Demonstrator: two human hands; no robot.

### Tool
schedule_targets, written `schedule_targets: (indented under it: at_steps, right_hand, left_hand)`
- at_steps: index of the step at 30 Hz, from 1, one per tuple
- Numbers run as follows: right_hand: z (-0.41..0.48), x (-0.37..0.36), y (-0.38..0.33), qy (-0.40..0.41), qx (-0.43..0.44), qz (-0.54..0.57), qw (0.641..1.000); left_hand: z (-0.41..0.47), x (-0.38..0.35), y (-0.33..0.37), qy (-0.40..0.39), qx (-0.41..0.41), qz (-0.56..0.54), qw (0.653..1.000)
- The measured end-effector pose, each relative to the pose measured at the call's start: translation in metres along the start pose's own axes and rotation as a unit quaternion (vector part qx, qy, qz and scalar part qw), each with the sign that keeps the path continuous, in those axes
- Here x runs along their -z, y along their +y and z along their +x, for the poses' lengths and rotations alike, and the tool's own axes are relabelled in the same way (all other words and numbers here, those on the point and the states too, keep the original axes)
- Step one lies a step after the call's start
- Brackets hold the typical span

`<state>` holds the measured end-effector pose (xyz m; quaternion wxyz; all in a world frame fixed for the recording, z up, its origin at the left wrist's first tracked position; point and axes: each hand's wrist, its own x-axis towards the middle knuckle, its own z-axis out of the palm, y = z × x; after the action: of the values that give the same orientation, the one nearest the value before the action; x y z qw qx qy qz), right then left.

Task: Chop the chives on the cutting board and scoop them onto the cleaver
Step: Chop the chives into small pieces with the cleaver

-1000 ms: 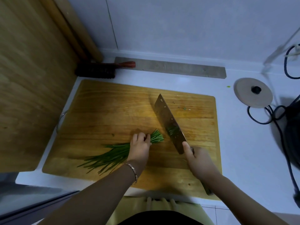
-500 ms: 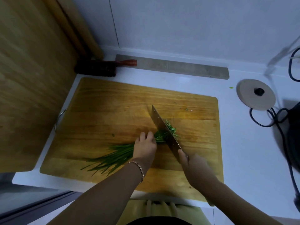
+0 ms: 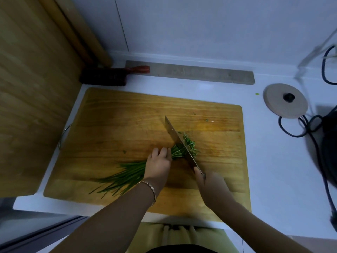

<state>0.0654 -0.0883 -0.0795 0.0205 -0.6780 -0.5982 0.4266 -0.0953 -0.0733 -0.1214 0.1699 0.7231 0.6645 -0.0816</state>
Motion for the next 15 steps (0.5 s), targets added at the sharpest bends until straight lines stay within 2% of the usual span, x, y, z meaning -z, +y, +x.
schedule_targets:
  at_steps: [4,10,15]
  right_hand:
    - [0.008,0.0,-0.012,0.018,-0.003,0.015,1.0]
    - [0.025,0.019,-0.013,0.008,-0.04,0.119,0.992]
    - [0.006,0.034,-0.007,0.022,-0.018,0.112,0.993]
  left_hand:
    - [-0.002,-0.004,-0.001,0.023,-0.004,0.005,1.0]
    - [-0.002,-0.004,-0.009,0.088,-0.036,-0.022,0.995]
    - [-0.002,-0.007,-0.012,0.144,-0.073,-0.03,0.986]
